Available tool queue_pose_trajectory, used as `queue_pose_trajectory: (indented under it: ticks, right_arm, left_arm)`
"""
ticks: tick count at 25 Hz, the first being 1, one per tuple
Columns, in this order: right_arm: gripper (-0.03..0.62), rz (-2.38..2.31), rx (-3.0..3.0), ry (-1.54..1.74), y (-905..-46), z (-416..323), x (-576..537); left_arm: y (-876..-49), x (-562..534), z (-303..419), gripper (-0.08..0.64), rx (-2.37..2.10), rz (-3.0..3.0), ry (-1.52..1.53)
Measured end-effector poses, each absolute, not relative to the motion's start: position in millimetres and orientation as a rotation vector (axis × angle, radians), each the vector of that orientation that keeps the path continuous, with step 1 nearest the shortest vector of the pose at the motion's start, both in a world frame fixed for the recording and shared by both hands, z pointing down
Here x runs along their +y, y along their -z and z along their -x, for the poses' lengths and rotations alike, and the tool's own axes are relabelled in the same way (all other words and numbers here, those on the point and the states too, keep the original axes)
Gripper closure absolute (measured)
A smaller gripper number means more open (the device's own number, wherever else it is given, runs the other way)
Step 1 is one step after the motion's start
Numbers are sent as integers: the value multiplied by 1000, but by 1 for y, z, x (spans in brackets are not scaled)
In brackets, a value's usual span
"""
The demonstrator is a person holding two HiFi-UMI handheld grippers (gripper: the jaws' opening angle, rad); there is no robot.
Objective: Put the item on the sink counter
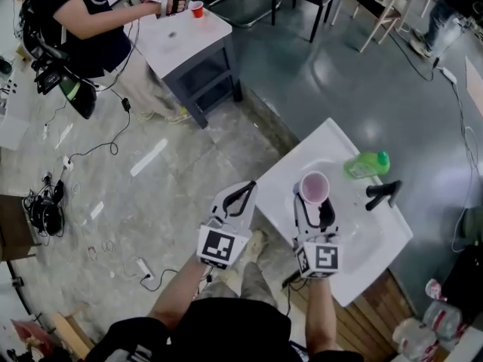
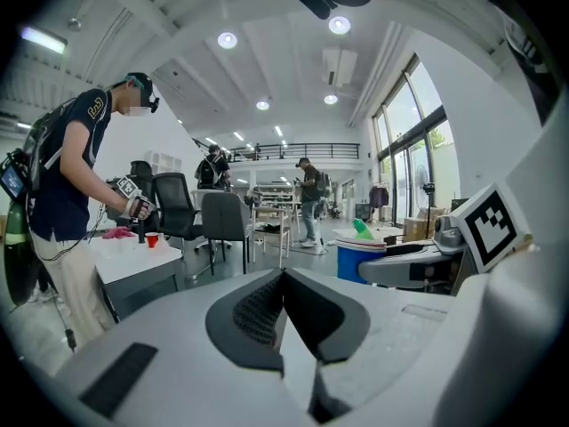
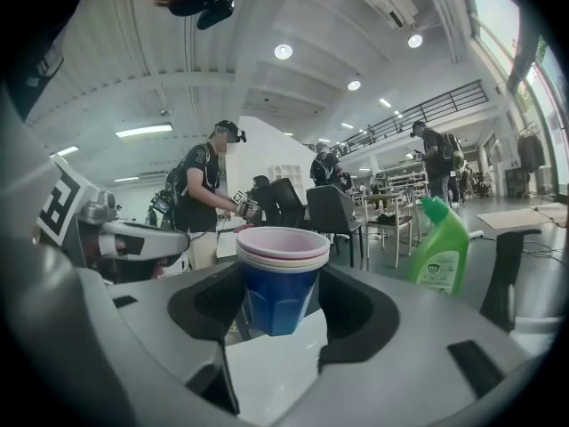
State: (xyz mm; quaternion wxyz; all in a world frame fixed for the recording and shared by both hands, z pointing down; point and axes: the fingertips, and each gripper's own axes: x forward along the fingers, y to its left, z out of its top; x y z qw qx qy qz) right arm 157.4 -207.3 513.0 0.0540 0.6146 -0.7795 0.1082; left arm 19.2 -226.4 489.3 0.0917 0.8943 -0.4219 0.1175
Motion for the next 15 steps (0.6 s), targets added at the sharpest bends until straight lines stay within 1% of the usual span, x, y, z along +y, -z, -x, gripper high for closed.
queue_pose_trajectory:
  ticks: [15]
  right_arm:
    - [333, -1799, -2376, -324, -582, -156, -252]
  left_arm:
    - [-556, -259, -26, 557, -1249, -2587, -402]
